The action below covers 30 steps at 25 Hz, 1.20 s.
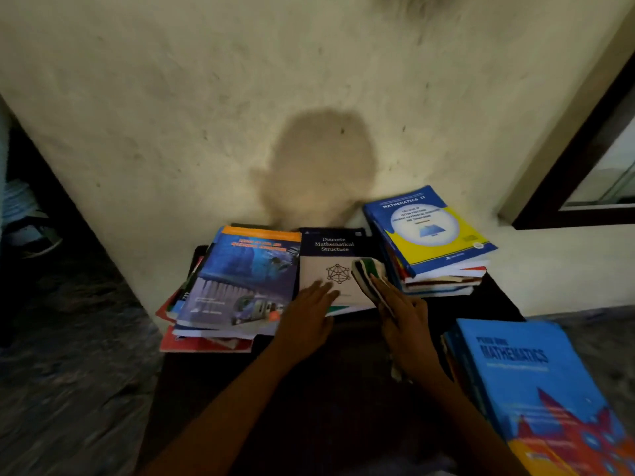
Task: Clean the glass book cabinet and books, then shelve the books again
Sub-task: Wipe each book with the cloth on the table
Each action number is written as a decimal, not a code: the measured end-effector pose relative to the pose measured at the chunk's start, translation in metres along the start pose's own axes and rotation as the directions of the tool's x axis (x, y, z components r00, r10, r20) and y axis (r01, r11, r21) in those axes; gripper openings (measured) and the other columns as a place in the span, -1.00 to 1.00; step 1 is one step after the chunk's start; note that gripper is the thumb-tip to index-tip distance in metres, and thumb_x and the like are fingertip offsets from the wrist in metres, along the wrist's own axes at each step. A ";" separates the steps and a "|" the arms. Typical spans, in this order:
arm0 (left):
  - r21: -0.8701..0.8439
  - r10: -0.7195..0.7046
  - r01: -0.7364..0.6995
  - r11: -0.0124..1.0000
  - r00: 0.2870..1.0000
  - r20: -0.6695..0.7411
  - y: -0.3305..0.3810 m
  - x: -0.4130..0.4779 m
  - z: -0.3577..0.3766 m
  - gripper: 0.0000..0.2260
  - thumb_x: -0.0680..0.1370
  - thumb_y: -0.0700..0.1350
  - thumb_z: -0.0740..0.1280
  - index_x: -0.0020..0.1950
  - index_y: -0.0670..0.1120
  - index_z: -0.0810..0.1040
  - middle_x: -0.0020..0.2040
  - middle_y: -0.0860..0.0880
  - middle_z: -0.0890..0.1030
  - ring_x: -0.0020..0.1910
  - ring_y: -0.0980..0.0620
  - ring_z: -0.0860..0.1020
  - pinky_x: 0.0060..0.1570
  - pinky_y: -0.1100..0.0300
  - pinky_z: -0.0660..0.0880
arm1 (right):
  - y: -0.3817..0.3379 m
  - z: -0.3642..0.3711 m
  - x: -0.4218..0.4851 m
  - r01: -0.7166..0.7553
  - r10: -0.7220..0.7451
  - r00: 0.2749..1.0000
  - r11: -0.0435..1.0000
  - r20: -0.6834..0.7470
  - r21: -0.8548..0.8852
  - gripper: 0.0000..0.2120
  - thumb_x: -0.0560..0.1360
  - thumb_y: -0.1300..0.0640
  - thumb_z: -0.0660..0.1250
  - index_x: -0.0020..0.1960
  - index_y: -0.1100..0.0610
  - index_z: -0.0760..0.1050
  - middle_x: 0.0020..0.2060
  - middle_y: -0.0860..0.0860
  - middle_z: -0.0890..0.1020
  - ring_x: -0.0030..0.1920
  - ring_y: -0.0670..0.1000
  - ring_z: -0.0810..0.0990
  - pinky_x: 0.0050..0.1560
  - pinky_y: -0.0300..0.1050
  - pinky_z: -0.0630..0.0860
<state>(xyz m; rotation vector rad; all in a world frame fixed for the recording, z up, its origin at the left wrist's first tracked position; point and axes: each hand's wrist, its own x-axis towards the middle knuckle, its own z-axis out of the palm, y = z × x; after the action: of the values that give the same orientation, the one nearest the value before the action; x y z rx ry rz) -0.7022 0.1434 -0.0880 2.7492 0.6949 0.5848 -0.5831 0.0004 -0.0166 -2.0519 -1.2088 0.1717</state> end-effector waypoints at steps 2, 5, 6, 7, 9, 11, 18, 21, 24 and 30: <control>0.043 -0.037 0.028 0.999 0.972 0.232 0.004 0.039 0.026 -0.42 0.54 -0.05 0.26 0.50 -0.17 0.18 0.52 -0.18 0.15 0.51 -0.18 0.09 0.44 -0.17 0.10 | 0.012 -0.006 -0.004 -0.032 0.032 0.999 0.999 -0.017 -0.016 -0.46 0.57 0.31 0.15 0.35 -0.19 0.10 0.39 -0.07 0.34 0.18 -0.06 0.21 0.16 -0.38 0.08; 0.214 -0.158 0.077 0.974 0.906 0.393 -0.010 0.071 0.063 -0.25 0.54 0.16 0.22 0.55 -0.07 -0.13 0.55 -0.08 -0.16 0.53 -0.11 -0.18 0.43 -0.16 -0.19 | 0.029 -0.011 -0.008 -0.073 0.071 0.996 0.996 -0.048 -0.049 -0.43 0.55 0.32 0.18 0.36 -0.19 0.08 0.37 -0.03 0.37 0.11 -0.04 0.24 0.14 -0.26 0.17; 0.250 -0.170 0.071 0.966 0.900 0.401 -0.015 0.073 0.073 -0.21 0.52 0.21 0.24 0.55 -0.05 -0.14 0.55 -0.07 -0.18 0.52 -0.13 -0.19 0.41 -0.21 -0.19 | 0.032 -0.012 -0.008 -0.072 0.068 0.996 0.995 -0.059 -0.067 -0.42 0.54 0.33 0.19 0.37 -0.16 0.07 0.38 -0.03 0.36 0.12 -0.01 0.27 0.13 -0.24 0.17; 0.286 -0.171 0.059 0.956 0.907 0.385 -0.017 0.071 0.081 -0.18 0.48 0.23 0.28 0.55 -0.03 -0.10 0.54 -0.05 -0.15 0.52 -0.16 -0.14 0.39 -0.28 -0.15 | 0.037 -0.013 -0.009 -0.079 0.074 0.996 0.992 -0.057 -0.094 -0.41 0.54 0.32 0.20 0.39 -0.15 0.07 0.40 -0.04 0.34 0.15 0.03 0.29 0.14 -0.24 0.16; 0.332 -0.201 0.104 0.937 0.941 0.274 -0.014 0.062 0.091 -0.25 0.48 0.17 0.33 0.54 0.01 0.04 0.55 -0.07 0.00 0.52 -0.17 0.04 0.38 -0.33 -0.02 | 0.046 -0.016 -0.012 -0.100 0.096 0.995 0.983 -0.034 -0.155 -0.43 0.54 0.31 0.20 0.43 -0.12 0.13 0.42 -0.06 0.31 0.19 0.07 0.33 0.11 -0.26 0.15; 0.338 -0.245 0.153 0.929 0.936 0.251 -0.006 0.054 0.092 -0.42 0.60 0.01 0.18 0.55 0.07 -0.04 0.56 -0.04 -0.03 0.53 -0.11 -0.03 0.42 -0.22 -0.13 | 0.053 -0.020 -0.015 -0.116 0.115 0.993 0.977 -0.018 -0.181 -0.45 0.55 0.30 0.19 0.43 -0.11 0.18 0.42 -0.06 0.32 0.16 0.08 0.36 0.07 -0.24 0.17; 0.305 0.021 -0.073 0.949 0.985 0.169 0.024 -0.047 0.081 -0.39 0.27 -0.07 0.51 0.31 0.08 0.49 0.25 -0.01 0.57 0.24 -0.11 0.52 0.20 -0.27 0.35 | 0.058 -0.020 -0.031 -0.068 0.068 0.996 0.998 0.053 -0.001 -0.46 0.55 0.31 0.18 0.31 -0.22 0.14 0.33 -0.11 0.35 0.16 0.07 0.31 0.15 -0.29 0.15; 0.285 0.184 -0.212 0.935 0.975 0.121 0.021 -0.101 0.082 -0.58 0.55 0.02 0.09 0.42 0.11 0.28 0.47 0.05 0.30 0.46 -0.07 0.20 0.34 -0.19 0.02 | 0.056 -0.019 -0.036 -0.022 0.022 0.989 1.000 0.146 -0.001 -0.49 0.57 0.30 0.14 0.35 -0.19 0.14 0.38 0.02 0.35 0.12 0.05 0.26 0.08 -0.29 0.16; 0.260 0.173 -0.189 0.947 0.981 0.085 0.022 -0.147 0.075 -0.51 0.59 0.03 0.05 0.51 0.19 0.06 0.54 0.09 0.10 0.53 -0.05 -0.06 0.36 -0.19 -0.06 | 0.054 -0.016 -0.042 -0.011 0.004 0.981 0.999 0.195 0.031 -0.51 0.58 0.31 0.13 0.43 -0.04 0.23 0.37 0.06 0.35 0.19 0.09 0.26 0.03 -0.35 0.14; 0.103 -0.330 0.342 0.934 0.937 -0.118 0.075 -0.256 0.046 -0.55 0.42 0.04 0.39 0.29 0.19 0.42 0.41 -0.16 0.30 0.42 -0.28 0.19 0.40 -0.24 0.09 | 0.063 0.010 -0.065 0.193 -0.206 0.945 0.978 0.254 0.075 -0.49 0.53 0.40 0.14 0.40 0.03 0.30 0.40 0.05 0.36 0.12 0.17 0.31 0.04 -0.32 0.15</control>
<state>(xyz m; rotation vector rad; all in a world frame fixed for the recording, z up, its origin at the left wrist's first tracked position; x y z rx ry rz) -0.8583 -0.0546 -0.1858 2.6307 1.2322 0.6195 -0.5790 -0.0642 -0.0803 -1.8911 -1.5492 0.3804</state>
